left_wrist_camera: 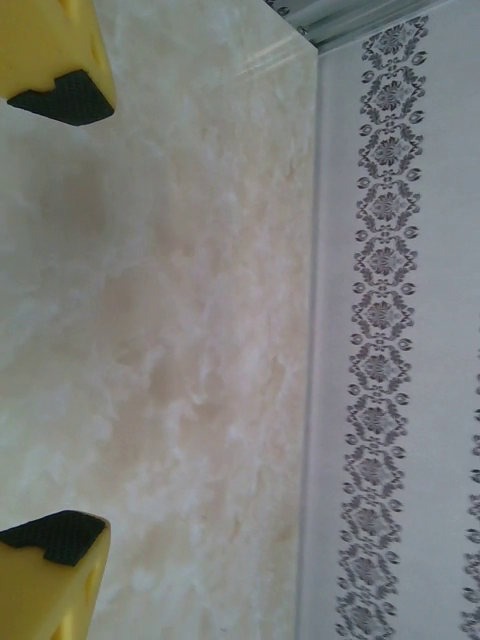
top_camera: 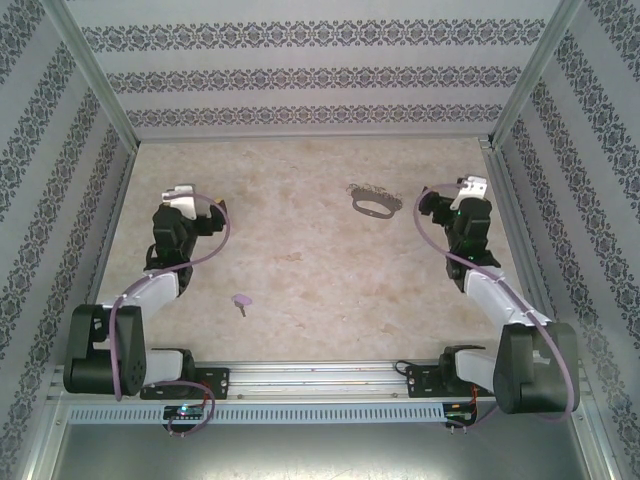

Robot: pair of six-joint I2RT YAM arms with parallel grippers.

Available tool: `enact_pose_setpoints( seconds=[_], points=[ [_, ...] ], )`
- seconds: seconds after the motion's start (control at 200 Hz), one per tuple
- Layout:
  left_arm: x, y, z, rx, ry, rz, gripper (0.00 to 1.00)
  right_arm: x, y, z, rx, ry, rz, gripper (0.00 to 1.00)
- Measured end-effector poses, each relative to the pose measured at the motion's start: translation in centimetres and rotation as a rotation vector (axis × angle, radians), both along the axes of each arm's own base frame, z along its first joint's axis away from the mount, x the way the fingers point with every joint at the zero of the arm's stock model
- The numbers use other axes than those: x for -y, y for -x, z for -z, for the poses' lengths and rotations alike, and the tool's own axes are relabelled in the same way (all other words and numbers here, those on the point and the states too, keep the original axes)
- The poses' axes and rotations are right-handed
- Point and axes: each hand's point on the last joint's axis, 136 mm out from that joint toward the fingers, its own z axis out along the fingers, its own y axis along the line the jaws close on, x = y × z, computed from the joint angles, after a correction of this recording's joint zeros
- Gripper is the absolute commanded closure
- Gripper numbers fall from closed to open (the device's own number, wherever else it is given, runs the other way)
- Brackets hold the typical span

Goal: Put the keys on the keyring

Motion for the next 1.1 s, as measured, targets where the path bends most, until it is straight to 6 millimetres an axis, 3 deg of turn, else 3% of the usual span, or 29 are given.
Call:
enact_pose_setpoints(
  seconds=[0.12, 0.23, 0.395, 0.6, 0.744, 0.889, 1.099],
  points=[
    [0.3, -0.9, -1.8, -0.012, 0.097, -0.014, 0.00, -1.5, -0.8, 0.3, -0.060, -0.100, -0.059, 0.02],
    [2.4, -1.3, -2.2, -0.040, 0.184, 0.026, 0.00, -3.5, -1.4, 2.3, -0.150, -0.180, -0.155, 0.02],
    [7.4, -0.9, 0.2, -0.159, 0.285, 0.139, 0.00, -7.6, -3.1, 5.0, -0.307, -0.281, -0.312, 0.08],
    [13.5, 0.1, 3.2, -0.300, 0.397, 0.269, 0.00, -13.5, -5.8, 5.8, -0.433, -0.303, -0.458, 0.15],
    [16.5, 1.1, 3.5, -0.336, 0.440, 0.331, 0.00, -16.7, -7.7, 7.9, -0.528, -0.288, -0.498, 0.15],
    [17.2, 1.5, 2.7, -0.326, 0.466, 0.343, 0.00, -18.0, -8.5, 11.4, -0.636, -0.259, -0.483, 0.15],
    [16.3, 1.7, 0.0, -0.248, 0.477, 0.310, 0.00, -17.6, -9.4, 15.1, -0.734, -0.229, -0.439, 0.17]
  ],
)
